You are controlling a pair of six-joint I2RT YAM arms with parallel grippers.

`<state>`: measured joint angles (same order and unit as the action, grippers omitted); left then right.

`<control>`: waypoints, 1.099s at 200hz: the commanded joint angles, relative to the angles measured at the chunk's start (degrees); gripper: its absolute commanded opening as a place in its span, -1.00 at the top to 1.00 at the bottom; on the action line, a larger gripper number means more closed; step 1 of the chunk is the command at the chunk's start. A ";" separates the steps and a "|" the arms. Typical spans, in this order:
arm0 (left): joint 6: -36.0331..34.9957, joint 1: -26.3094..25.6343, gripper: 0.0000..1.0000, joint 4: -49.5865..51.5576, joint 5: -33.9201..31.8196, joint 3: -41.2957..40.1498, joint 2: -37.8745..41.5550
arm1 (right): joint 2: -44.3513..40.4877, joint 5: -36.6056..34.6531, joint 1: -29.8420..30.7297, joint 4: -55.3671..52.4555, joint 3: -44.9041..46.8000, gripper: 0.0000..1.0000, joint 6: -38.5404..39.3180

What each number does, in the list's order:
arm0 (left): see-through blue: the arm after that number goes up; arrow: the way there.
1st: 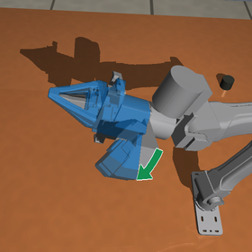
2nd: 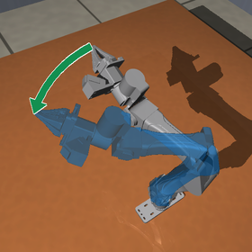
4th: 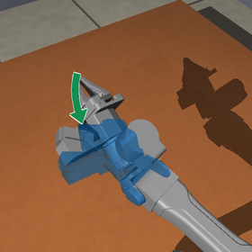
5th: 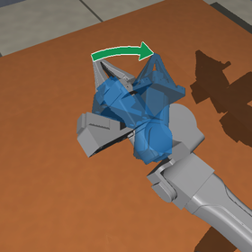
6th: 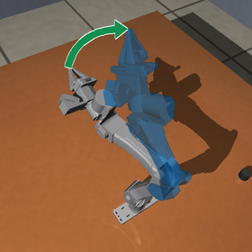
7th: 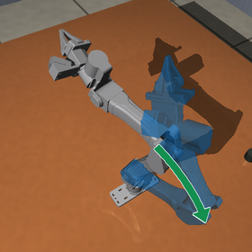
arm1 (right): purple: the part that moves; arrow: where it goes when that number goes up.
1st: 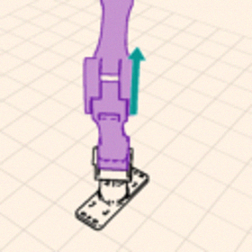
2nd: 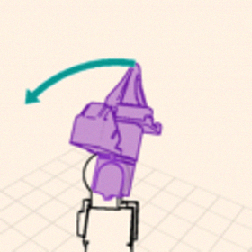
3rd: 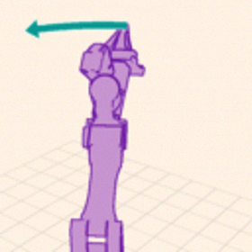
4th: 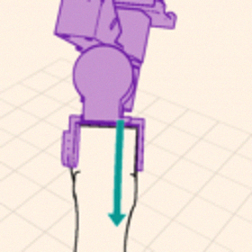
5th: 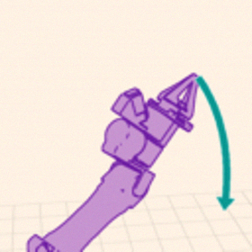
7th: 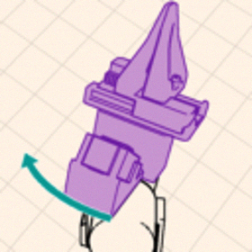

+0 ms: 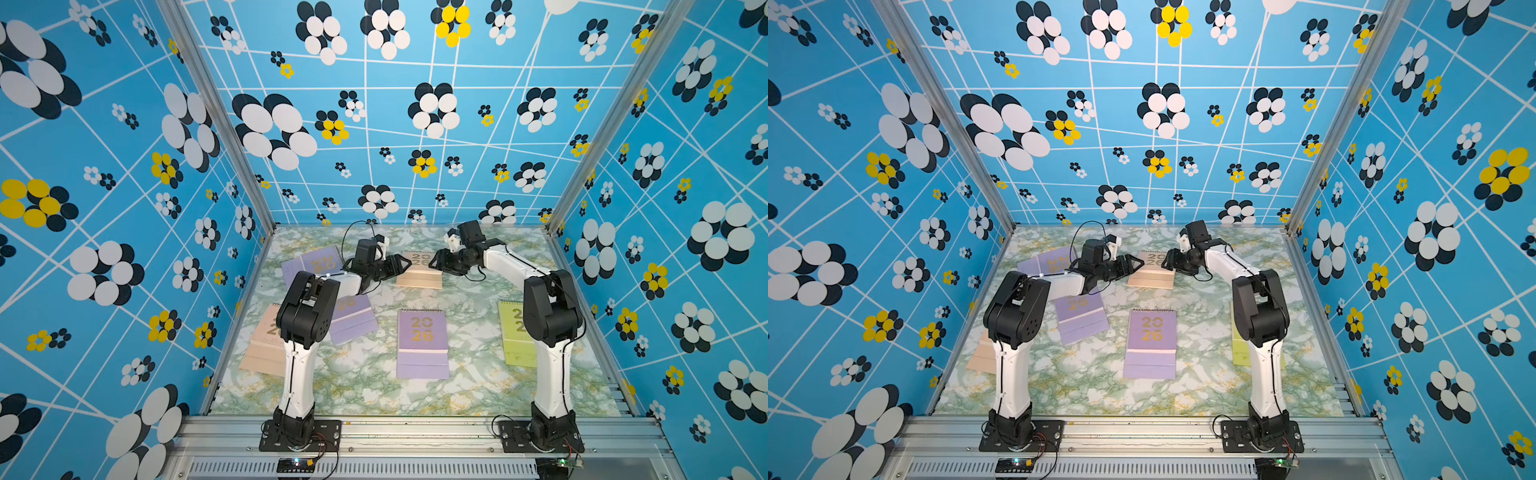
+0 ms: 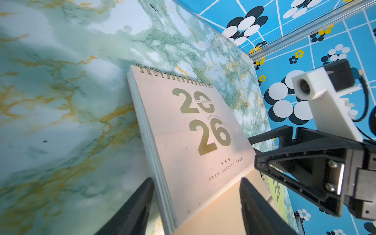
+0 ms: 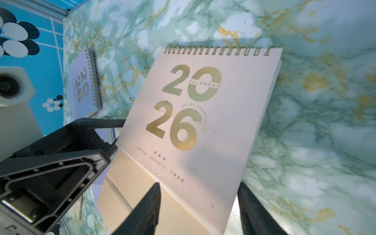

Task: Stack the calendars
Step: Pick up the calendar at the center of the board.

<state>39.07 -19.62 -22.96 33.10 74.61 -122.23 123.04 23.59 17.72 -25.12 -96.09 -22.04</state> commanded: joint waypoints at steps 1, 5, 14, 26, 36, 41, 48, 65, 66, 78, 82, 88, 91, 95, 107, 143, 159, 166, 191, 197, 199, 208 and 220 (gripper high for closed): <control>0.13 -1.27 -0.36 -2.99 4.42 -0.49 3.49 | 1.23 1.72 1.09 0.19 0.38 -0.22 0.54; 0.13 -1.15 -0.37 -2.92 4.36 -0.51 3.55 | 1.26 1.59 1.09 0.01 0.38 -0.21 0.57; 0.05 -1.14 -0.36 -2.80 4.29 -0.56 3.74 | 2.62 1.50 1.09 -0.06 0.51 -0.21 0.72; 0.10 -1.04 -0.36 -2.70 4.29 -0.52 3.90 | 2.94 1.29 1.09 -0.06 0.75 -0.21 0.61; 0.04 -1.06 -0.36 -2.64 4.30 -0.62 3.97 | 3.04 1.28 1.09 -0.02 0.82 -0.21 0.74; 0.15 -1.07 -0.36 -2.62 4.35 -0.69 3.94 | 3.09 1.15 1.08 -0.01 0.91 -0.21 0.74; 0.22 -1.07 -0.36 -2.73 4.36 -0.75 4.11 | 3.25 0.98 1.09 -0.13 0.97 -0.21 0.73; 0.41 -1.04 -0.36 -2.97 4.56 -0.92 4.09 | 3.54 0.84 1.09 -0.07 1.26 -0.20 0.86; 0.40 -1.04 -0.36 -2.97 4.54 -0.94 4.06 | 3.53 0.80 1.05 -0.04 1.30 -0.20 0.82; 0.73 -1.06 -0.36 -3.22 4.69 -1.02 4.00 | 3.64 0.75 1.09 0.22 1.65 -0.20 0.84; 0.87 -1.06 -0.36 -3.46 4.74 -1.08 4.01 | 3.69 0.75 1.09 0.33 1.74 -0.20 0.83; 1.05 -1.07 -0.36 -3.77 4.91 -1.12 3.94 | 3.70 0.62 1.10 0.35 1.87 -0.20 0.90; 1.17 -1.06 -0.35 -3.97 4.95 -1.22 3.93 | 3.71 0.65 1.08 0.41 1.95 -0.20 0.94; 1.33 -1.04 -0.35 -4.18 5.06 -1.24 3.86 | 3.74 0.65 1.05 0.51 2.04 -0.20 0.92; 1.61 -1.08 -0.34 -4.37 5.27 -1.37 3.66 | 3.69 0.74 1.09 0.91 2.38 -0.19 0.97; 1.71 -1.06 -0.22 -4.31 6.14 -1.46 3.43 | 3.65 1.44 1.12 1.83 2.58 -0.19 1.54; 1.07 -1.10 -0.19 -3.53 6.40 -1.44 3.71 | 3.66 2.09 1.06 2.36 2.58 -0.19 1.97; 0.83 -1.09 -0.17 -3.05 6.62 -1.47 3.89 | 3.69 2.31 1.09 2.49 2.58 -0.19 2.29; 0.12 -1.08 -0.15 -1.86 7.35 -1.40 4.11 | 3.91 2.71 1.08 2.78 2.49 -0.19 3.63; -0.02 -1.06 -0.14 -1.55 7.78 -1.23 4.12 | 4.04 2.77 1.08 2.68 2.49 -0.19 4.06; -0.06 -1.04 -0.14 -1.45 7.84 -1.22 4.11 | 4.05 2.73 1.09 2.70 2.49 -0.19 4.10; -0.31 -1.06 -0.13 -0.91 8.23 -0.98 3.99 | 4.04 2.69 1.09 2.78 2.58 -0.19 4.93; -0.74 -1.04 -0.12 0.04 8.77 -0.65 3.94 | 4.05 2.51 1.14 2.75 2.66 -0.19 5.72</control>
<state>40.23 -19.92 -24.05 37.08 74.28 -120.42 126.39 23.55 18.09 -24.56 -94.21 -19.79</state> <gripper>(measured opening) 0.564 0.597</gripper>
